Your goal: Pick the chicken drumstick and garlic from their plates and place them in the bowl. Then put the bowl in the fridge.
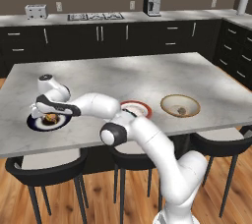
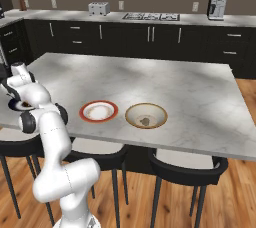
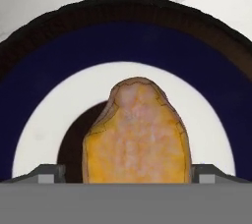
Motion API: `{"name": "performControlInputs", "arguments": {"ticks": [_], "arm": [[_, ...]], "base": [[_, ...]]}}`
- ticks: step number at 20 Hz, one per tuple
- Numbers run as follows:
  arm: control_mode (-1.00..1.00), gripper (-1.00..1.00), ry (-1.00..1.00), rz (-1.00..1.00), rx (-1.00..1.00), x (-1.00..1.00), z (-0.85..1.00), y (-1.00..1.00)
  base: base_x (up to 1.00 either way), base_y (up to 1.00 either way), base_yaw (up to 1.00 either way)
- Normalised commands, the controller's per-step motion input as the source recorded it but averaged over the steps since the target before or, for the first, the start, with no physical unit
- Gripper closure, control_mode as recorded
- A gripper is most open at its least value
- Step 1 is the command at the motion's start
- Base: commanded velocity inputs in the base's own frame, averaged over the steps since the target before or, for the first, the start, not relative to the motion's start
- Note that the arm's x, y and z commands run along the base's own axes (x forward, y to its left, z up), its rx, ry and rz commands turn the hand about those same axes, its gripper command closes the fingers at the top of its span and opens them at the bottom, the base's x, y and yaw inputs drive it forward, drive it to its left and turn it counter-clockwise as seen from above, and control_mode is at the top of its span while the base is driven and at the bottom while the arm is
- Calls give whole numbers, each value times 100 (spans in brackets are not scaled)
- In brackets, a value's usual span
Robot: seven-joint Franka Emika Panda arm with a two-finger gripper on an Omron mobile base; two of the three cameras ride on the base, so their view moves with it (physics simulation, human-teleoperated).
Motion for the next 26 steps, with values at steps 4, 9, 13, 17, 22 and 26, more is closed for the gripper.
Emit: {"name": "performControlInputs", "arguments": {"ticks": [4,9,13,17,22,26], "arm": [[-100,100,2,0,0,0,-1,-5],[-100,100,0,0,0,0,2,-15],[-100,100,0,0,0,-15,44,-15],[-100,100,0,0,0,-31,49,-23],[-100,100,0,0,0,-34,26,-34],[-100,100,0,0,0,-48,9,-53]], "base": [[0,0,0],[0,0,0],[0,0,0],[0,0,0],[0,0,0],[0,0,0]]}}
